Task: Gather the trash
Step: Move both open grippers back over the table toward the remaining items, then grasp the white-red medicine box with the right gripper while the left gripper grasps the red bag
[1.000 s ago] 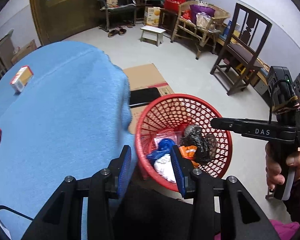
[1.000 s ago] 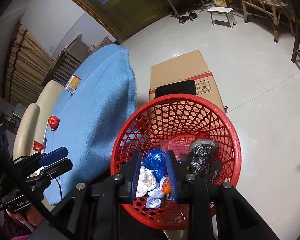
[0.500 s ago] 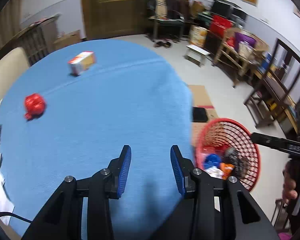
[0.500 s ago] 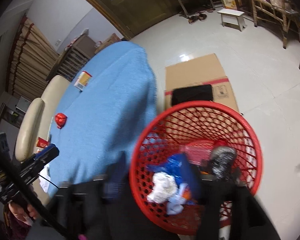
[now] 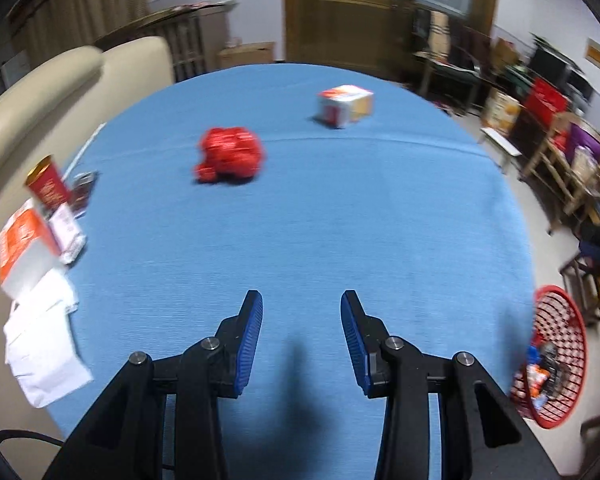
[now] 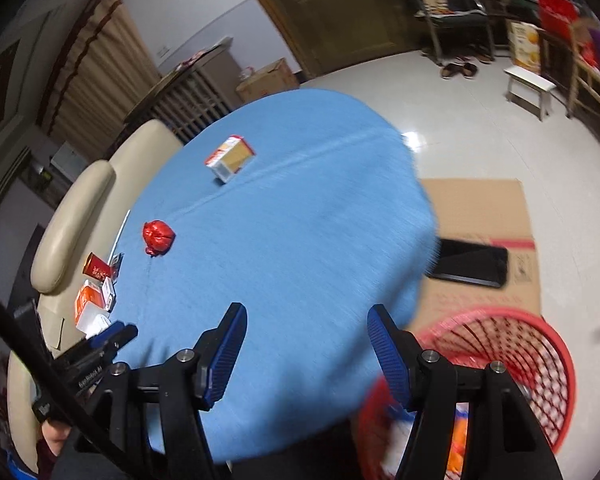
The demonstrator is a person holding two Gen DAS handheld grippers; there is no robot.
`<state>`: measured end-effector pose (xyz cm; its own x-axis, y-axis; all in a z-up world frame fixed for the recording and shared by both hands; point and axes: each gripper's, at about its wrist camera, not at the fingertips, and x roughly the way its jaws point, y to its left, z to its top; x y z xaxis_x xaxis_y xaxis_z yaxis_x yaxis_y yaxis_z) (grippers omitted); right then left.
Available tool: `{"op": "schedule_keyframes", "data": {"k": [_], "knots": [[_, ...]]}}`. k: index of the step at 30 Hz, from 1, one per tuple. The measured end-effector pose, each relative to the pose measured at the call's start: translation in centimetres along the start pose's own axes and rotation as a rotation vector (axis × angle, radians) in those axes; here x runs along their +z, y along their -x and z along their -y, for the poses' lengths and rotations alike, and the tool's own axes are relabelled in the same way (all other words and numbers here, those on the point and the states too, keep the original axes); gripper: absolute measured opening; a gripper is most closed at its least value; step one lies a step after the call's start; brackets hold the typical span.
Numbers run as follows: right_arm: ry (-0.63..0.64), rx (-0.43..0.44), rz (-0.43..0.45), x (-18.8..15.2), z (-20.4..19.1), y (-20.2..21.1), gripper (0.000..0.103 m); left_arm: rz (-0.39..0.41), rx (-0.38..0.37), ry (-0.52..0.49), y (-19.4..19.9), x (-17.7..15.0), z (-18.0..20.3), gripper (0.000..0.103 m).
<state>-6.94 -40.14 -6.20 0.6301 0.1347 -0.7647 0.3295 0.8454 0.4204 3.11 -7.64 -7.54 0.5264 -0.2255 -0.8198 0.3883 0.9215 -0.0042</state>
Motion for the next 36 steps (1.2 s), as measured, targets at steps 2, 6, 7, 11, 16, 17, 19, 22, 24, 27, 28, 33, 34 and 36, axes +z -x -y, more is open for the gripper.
{"op": "schedule_keyframes", "data": {"k": [2,6,7,11,16,17,19,22,24,27,28,33,34,36], "knots": [[0.009,0.010,-0.018,1.5,-1.8,-1.7,0.067,0.002,0.025,0.025,-0.2,0.1,-1.8,0.041],[0.052,0.019,-0.041,5.3,-6.5,-5.5,0.067,0.002,0.085,0.087,-0.9,0.5,-5.7,0.041],[0.060,0.019,-0.042,6.1,-7.5,-6.3,0.067,-0.002,0.098,0.105,-1.1,0.7,-6.6,0.041],[0.074,0.023,-0.060,10.3,-11.6,-10.5,0.067,-0.015,0.132,0.153,-2.0,1.3,-9.3,0.041],[-0.016,0.014,-0.102,15.9,-14.5,-17.4,0.067,-0.036,0.165,0.186,-3.2,1.8,-12.2,0.041],[-0.043,0.002,-0.111,16.8,-14.7,-18.6,0.067,-0.044,0.168,0.193,-3.5,1.9,-12.7,0.041],[-0.119,-0.046,-0.121,18.7,-14.8,-21.3,0.067,-0.057,0.171,0.208,-4.1,2.4,-13.6,0.041],[-0.227,-0.111,-0.156,21.1,-14.5,-25.0,0.067,-0.075,0.174,0.234,-4.8,3.5,-15.1,0.041],[-0.303,-0.150,-0.185,22.1,-14.1,-27.3,0.067,-0.071,0.182,0.248,-5.0,4.3,-16.0,0.041],[-0.370,-0.223,-0.228,22.8,-14.1,-30.1,0.067,-0.059,0.194,0.260,-5.1,5.5,-16.9,0.041],[-0.368,-0.244,-0.232,22.9,-14.3,-30.5,0.067,-0.056,0.194,0.267,-5.2,6.0,-17.1,0.041],[-0.265,-0.387,-0.232,22.4,-15.9,-32.0,0.067,-0.055,0.152,0.298,-6.0,8.3,-17.0,0.041],[-0.229,-0.394,-0.236,22.1,-16.1,-32.1,0.065,-0.058,0.144,0.301,-6.3,8.8,-16.7,0.041],[-0.172,-0.396,-0.220,21.6,-16.5,-32.0,0.062,-0.067,0.106,0.310,-7.1,10.0,-15.5,0.041]]}}
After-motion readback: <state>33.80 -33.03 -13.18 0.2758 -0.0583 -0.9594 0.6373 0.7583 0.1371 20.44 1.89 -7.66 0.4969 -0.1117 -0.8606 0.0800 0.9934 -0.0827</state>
